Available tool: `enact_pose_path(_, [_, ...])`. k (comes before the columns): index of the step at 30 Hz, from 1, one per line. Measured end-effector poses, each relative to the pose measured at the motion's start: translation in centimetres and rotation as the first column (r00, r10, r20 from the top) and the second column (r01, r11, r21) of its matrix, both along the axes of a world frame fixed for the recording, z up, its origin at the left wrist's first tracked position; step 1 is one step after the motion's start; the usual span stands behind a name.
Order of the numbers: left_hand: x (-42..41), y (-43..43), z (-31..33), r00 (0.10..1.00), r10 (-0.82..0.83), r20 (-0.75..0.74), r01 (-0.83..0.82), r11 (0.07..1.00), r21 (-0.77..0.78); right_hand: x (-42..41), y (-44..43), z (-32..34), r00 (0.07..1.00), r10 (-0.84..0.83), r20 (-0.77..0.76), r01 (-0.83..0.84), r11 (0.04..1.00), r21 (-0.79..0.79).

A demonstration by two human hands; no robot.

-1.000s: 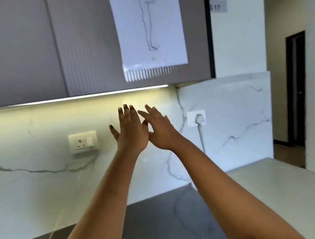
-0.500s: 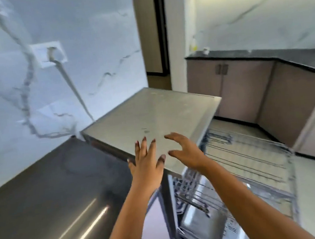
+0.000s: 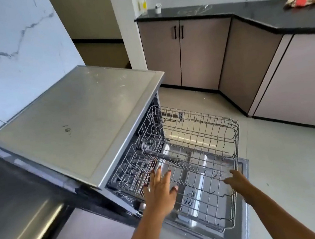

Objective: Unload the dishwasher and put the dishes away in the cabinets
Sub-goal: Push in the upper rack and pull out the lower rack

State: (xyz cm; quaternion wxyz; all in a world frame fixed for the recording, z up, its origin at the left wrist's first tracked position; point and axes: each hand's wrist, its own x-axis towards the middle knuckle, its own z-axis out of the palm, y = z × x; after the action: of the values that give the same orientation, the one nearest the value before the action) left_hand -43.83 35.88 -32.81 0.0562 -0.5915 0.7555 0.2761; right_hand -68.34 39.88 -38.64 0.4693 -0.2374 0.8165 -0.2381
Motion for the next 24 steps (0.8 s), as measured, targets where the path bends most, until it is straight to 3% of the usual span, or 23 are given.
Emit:
enact_pose_path(10, [-2.2, 2.7, -10.8, 0.966, 0.135, 0.221, -0.203, 0.924, 0.324, -4.2, -2.1, -8.4, 0.959, -0.193, 0.207, 0.167, 0.976, 0.137])
enact_pose_path(18, [-2.3, 2.7, -12.6, 0.939, 0.118, 0.324, -0.175, 0.973, 0.152, -5.0, -1.6, -10.9, 0.965, -0.152, 0.214, 0.131, 0.986, 0.108])
enact_pose_path(24, [-0.4, 0.7, -12.4, 0.911, 0.097, 0.4, -0.156, 0.981, 0.117, -3.7, -2.1, -10.8, 0.981, -0.062, 0.184, 0.043, 0.993, 0.11])
